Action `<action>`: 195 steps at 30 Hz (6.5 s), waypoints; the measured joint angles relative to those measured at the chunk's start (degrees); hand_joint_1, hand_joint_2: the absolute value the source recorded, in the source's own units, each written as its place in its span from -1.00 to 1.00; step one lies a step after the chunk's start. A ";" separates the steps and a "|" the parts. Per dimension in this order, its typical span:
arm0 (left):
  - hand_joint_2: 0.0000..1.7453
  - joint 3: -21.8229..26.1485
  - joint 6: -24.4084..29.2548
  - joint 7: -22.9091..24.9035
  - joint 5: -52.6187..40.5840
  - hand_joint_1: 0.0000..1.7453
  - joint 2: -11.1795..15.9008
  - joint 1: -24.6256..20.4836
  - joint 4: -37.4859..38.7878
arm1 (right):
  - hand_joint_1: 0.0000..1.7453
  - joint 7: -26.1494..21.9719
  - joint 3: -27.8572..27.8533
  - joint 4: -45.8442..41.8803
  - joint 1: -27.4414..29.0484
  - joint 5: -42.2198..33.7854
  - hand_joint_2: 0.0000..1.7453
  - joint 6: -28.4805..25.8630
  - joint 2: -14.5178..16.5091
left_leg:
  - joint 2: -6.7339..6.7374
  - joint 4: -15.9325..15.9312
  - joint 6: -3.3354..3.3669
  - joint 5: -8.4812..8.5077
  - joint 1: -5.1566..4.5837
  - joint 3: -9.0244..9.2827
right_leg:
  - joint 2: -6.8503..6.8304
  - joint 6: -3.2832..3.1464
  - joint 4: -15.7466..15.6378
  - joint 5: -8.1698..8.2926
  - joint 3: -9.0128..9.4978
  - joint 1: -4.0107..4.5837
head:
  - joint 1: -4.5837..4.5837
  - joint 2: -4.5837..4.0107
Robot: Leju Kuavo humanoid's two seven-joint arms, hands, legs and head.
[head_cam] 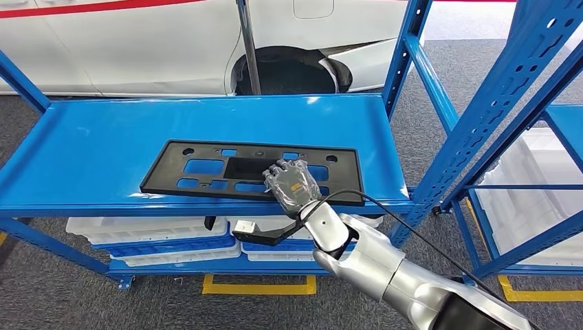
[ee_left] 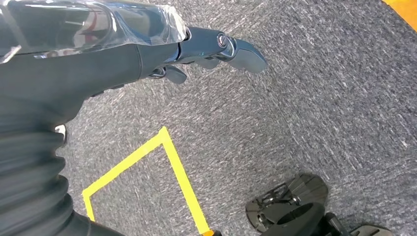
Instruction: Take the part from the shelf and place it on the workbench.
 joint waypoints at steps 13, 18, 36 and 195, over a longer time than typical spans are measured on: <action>1.00 0.00 -0.63 0.77 -0.30 -1.00 0.02 0.00 0.00 | 1.00 -0.16 -0.02 -2.77 1.11 3.49 1.00 0.36 -0.87 | 0.00 0.22 0.18 -0.10 -0.04 -0.10 | -0.01 0.17 -0.09 0.11 0.00 -0.21 | 0.00 0.00; 1.00 0.00 -1.10 1.04 -0.27 -1.00 -0.05 -0.12 0.00 | 1.00 -0.28 -0.27 -4.13 1.30 3.70 1.00 0.98 -1.08 | 0.19 -2.44 1.73 2.14 0.25 0.88 | 0.05 1.33 -0.69 0.21 0.16 -0.17 | 0.02 0.00; 1.00 0.01 -1.53 1.11 -0.56 -1.00 -0.07 -0.48 0.07 | 1.00 -0.66 -0.44 -6.89 1.67 4.67 1.00 2.67 -2.22 | 0.25 11.87 -2.27 -5.92 2.69 -6.25 | 0.48 0.89 1.59 -1.30 -0.07 -1.97 | 0.23 0.00; 1.00 0.42 -0.94 0.78 -2.44 -1.00 -0.39 -0.77 0.20 | 1.00 -0.89 -1.91 -7.34 -2.10 -0.92 1.00 2.90 -4.44 | 1.64 6.21 -1.41 1.11 0.41 -5.40 | -3.39 -0.42 -0.72 -2.64 3.50 -0.11 | 1.13 0.00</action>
